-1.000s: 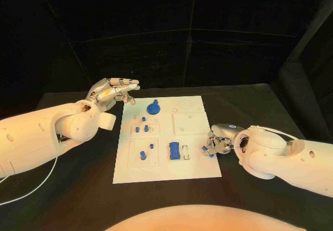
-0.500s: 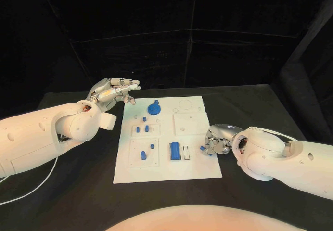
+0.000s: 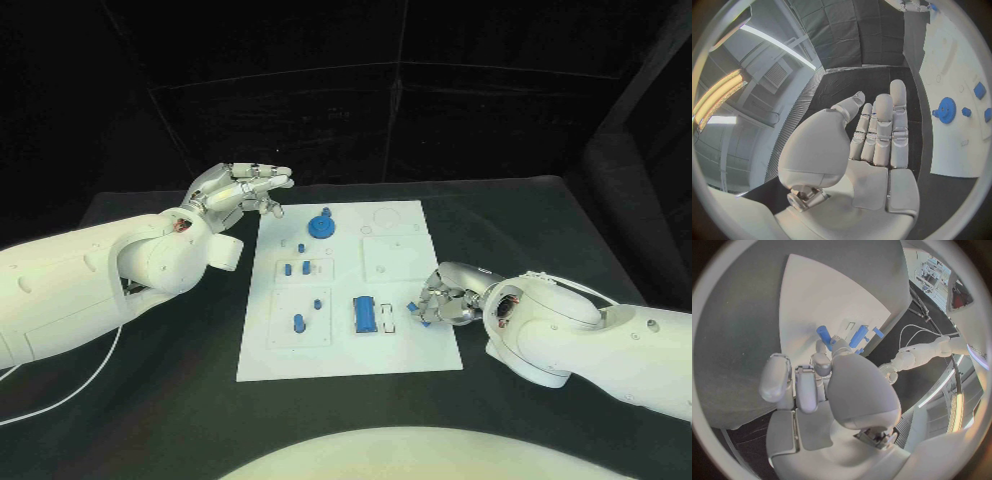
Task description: Assemble the parts on the task board
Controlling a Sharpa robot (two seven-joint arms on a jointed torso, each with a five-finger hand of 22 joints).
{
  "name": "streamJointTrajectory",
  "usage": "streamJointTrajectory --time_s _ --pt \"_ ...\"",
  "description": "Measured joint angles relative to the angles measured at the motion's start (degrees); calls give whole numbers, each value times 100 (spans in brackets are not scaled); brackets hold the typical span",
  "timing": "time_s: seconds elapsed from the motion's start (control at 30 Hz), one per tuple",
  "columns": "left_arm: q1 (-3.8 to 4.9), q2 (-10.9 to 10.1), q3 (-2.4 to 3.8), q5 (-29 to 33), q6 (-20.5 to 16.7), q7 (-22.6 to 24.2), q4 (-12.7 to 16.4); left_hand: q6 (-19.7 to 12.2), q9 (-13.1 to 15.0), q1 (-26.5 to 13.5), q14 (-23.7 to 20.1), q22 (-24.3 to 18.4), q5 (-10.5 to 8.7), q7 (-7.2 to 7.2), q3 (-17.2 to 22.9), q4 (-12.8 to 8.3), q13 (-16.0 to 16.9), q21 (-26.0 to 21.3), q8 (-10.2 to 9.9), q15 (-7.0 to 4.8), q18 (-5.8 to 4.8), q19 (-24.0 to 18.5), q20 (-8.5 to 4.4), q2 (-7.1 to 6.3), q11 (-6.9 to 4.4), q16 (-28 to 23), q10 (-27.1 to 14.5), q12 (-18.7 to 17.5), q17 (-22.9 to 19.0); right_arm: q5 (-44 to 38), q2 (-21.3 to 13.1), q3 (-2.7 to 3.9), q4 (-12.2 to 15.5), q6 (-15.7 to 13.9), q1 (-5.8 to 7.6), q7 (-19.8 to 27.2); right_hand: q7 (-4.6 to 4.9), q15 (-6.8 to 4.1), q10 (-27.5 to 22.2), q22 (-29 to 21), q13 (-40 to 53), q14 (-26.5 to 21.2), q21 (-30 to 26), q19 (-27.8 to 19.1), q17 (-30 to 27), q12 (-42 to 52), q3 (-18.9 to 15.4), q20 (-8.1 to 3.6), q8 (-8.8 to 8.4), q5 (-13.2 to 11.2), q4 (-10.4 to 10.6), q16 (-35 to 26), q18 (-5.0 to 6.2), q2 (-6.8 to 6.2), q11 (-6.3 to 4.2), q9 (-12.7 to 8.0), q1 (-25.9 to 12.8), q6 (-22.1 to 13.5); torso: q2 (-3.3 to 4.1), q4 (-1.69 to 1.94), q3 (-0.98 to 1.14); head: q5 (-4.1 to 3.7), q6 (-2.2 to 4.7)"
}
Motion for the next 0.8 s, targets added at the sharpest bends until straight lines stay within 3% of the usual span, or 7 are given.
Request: streamJointTrajectory --time_s 0.33,0.8 --pt "-3 10 0 0 7 -2 -3 0 0 0 0 0 0 0 0 0 0 0 0 0 0 0 0 0 0 0 0 0 0 468 191 0 -18 -225 1 60 -7 0 28 12 20 0 21 22 -1 0 46 22 0 4 46 0 1 -95 -29 27 -95 7 3 -2 0 4 -10" --pt "-6 14 -1 0 16 -8 1 0 0 0 0 1 0 0 0 0 0 0 -3 0 0 0 0 0 0 0 0 0 1 784 592 0 -276 -213 1 18 -19 -1 70 19 46 0 21 21 -1 27 83 22 1 60 197 0 1 -194 -29 61 -260 59 6 -2 -4 41 -26"
